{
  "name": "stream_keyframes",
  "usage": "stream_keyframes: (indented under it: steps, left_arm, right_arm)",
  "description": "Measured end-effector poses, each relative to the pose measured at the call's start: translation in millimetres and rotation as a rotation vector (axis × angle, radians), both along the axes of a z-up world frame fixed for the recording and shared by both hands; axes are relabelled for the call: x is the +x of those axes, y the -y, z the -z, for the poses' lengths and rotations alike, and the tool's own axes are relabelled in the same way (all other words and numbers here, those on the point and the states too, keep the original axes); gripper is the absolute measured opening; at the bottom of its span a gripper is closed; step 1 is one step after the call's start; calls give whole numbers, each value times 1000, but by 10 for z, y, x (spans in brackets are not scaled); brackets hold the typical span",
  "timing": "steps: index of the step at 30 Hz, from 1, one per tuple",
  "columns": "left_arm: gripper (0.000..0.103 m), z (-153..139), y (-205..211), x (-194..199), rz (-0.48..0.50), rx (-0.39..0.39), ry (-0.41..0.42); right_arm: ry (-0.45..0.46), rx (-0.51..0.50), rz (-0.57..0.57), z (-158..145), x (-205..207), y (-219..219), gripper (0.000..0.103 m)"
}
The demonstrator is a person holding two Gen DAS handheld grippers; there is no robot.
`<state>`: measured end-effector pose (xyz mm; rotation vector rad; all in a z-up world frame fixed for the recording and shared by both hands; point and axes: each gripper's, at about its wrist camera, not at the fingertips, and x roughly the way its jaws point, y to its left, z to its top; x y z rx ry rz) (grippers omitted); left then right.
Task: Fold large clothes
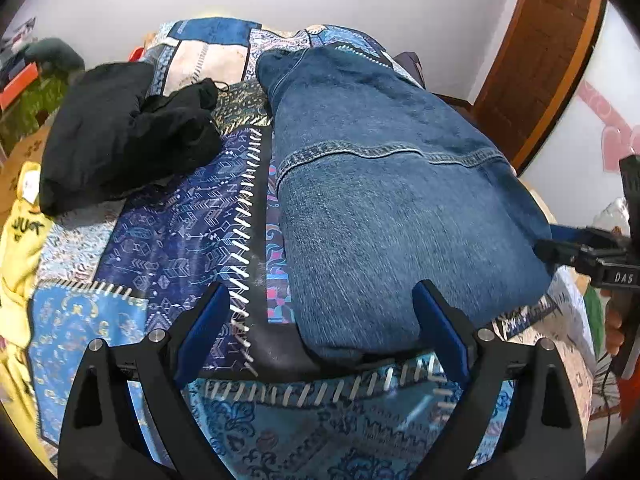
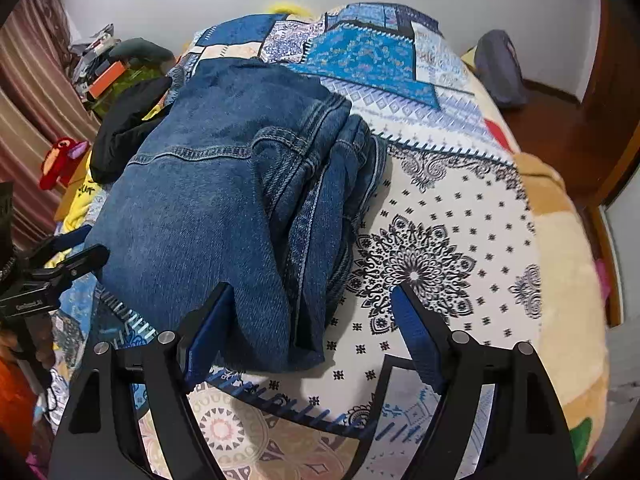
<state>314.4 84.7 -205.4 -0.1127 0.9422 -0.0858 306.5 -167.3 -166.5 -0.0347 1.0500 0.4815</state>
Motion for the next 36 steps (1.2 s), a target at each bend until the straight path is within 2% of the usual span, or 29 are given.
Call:
stream_keyframes:
  steps: [3, 7, 11, 14, 18, 20, 22, 25, 28, 36]
  left_arm:
    - [93, -102, -15, -22, 11, 40, 9]
    - [93, -319, -118, -10, -34, 122, 63]
    - [93, -467, -260, 96, -65, 124, 95]
    - [93, -502, -320, 269, -62, 102, 92]
    - [93, -394, -330, 513, -20, 24, 45]
    - [93, -282, -299, 637, 0, 5, 4]
    - [93, -168, -276, 730, 3, -2, -22]
    - [93, -18, -318, 868, 21, -108, -61]
    - [93, 119, -391, 1052, 40, -237, -124]
    - [93, 402, -469, 1474, 99, -438, -255]
  right_arm:
    - [29, -39, 0, -97, -27, -20, 78]
    - [83, -80, -16, -258, -2, -87, 78]
    - [116, -47, -35, -390, 120, -193, 78]
    - [100, -9, -41, -390, 280, -308, 78]
    - [19, 39, -56, -178, 554, -393, 78]
    - [-57, 31, -38, 18, 709, -376, 78]
    - [-140, 85, -44, 198, 846, -291, 78]
    - [-204, 155, -23, 325, 970, -129, 81]
    - [-286, 238, -32, 512, 1080, -41, 90]
    - [-340, 345, -68, 718, 1312, -87, 100]
